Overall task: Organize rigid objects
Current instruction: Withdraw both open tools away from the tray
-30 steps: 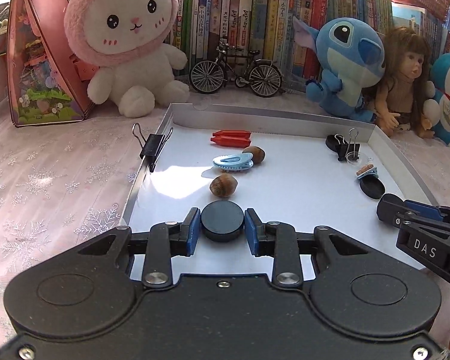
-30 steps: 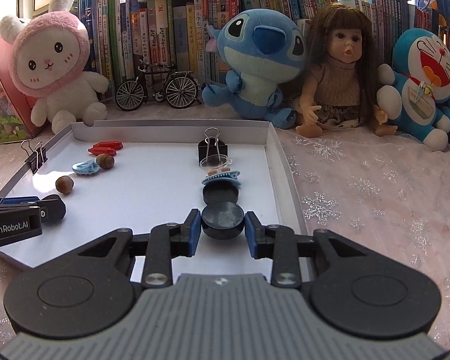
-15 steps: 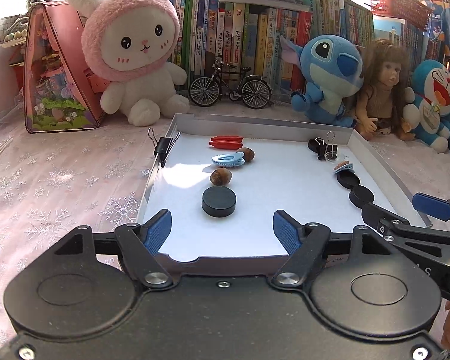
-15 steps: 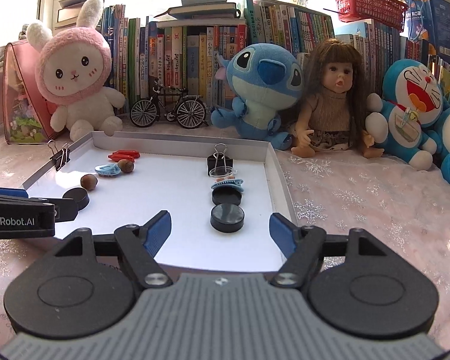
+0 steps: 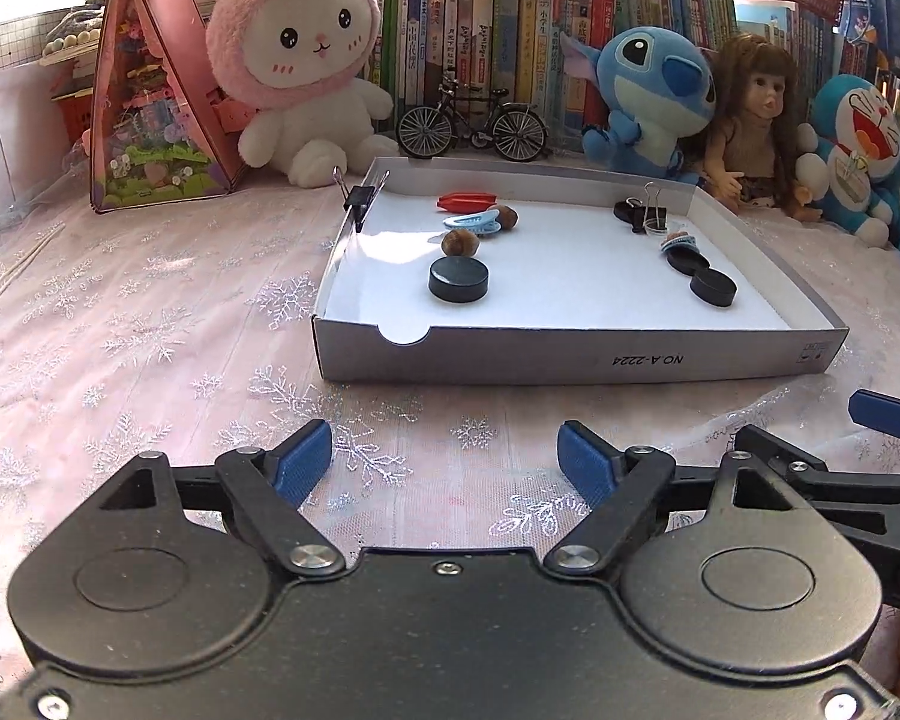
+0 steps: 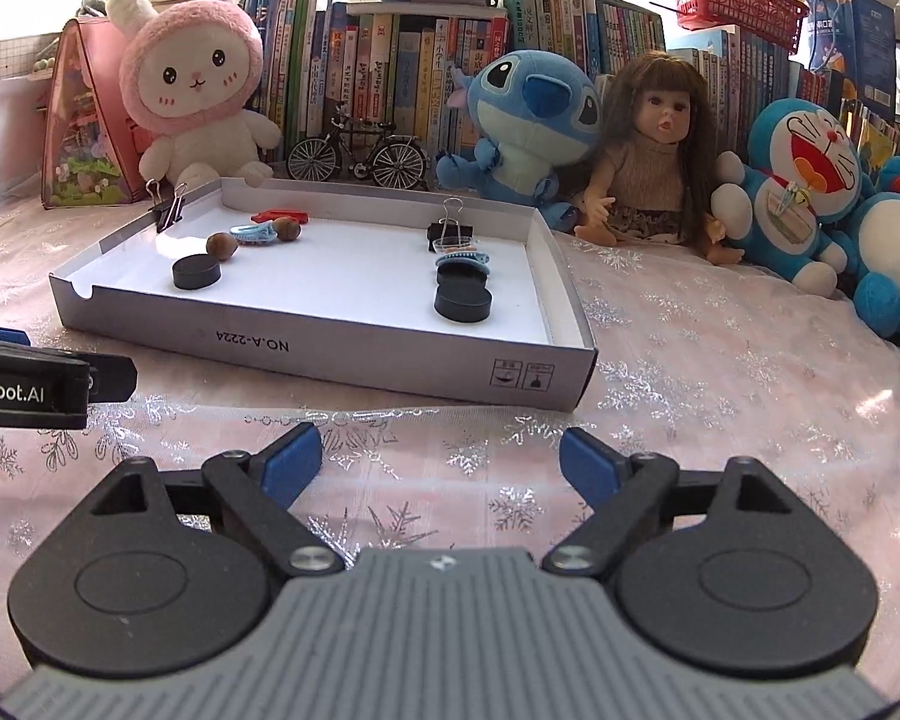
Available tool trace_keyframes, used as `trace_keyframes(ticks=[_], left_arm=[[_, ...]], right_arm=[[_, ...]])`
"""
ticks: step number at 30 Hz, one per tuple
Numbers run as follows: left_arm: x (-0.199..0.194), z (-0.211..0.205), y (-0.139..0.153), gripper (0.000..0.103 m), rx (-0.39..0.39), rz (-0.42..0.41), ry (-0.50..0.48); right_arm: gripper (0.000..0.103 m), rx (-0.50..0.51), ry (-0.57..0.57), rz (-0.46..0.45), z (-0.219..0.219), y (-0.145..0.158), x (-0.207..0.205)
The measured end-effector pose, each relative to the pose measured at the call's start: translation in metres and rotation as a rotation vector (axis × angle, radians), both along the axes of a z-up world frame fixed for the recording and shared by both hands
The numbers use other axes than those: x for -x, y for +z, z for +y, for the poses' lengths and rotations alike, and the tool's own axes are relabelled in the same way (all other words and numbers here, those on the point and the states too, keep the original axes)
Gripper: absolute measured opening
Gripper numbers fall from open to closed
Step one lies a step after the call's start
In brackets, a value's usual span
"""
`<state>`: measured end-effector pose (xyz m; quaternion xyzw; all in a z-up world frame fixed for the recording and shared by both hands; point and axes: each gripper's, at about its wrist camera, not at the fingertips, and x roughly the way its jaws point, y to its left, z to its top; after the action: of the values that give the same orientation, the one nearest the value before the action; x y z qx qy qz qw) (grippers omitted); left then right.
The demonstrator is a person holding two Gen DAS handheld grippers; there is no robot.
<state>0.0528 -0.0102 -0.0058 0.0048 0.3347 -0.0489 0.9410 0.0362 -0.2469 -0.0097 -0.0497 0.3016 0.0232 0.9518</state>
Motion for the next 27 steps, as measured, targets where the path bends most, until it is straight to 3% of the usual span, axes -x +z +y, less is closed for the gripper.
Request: trace_keyframes(ticks=[11, 27], left_arm=[[-0.0044, -0.0034, -0.0094, 0.094, -0.032, -0.002, -0.001], [-0.0076, -0.002, -0.0115, 0.103, -0.032, 0.009, 0.005]], right_arm=[[0.103, 0.003, 0.004, 0.026, 0.0012, -0.003, -0.0032], [0.103, -0.004, 0.005, 0.034, 0.0003, -0.0032, -0.0043]])
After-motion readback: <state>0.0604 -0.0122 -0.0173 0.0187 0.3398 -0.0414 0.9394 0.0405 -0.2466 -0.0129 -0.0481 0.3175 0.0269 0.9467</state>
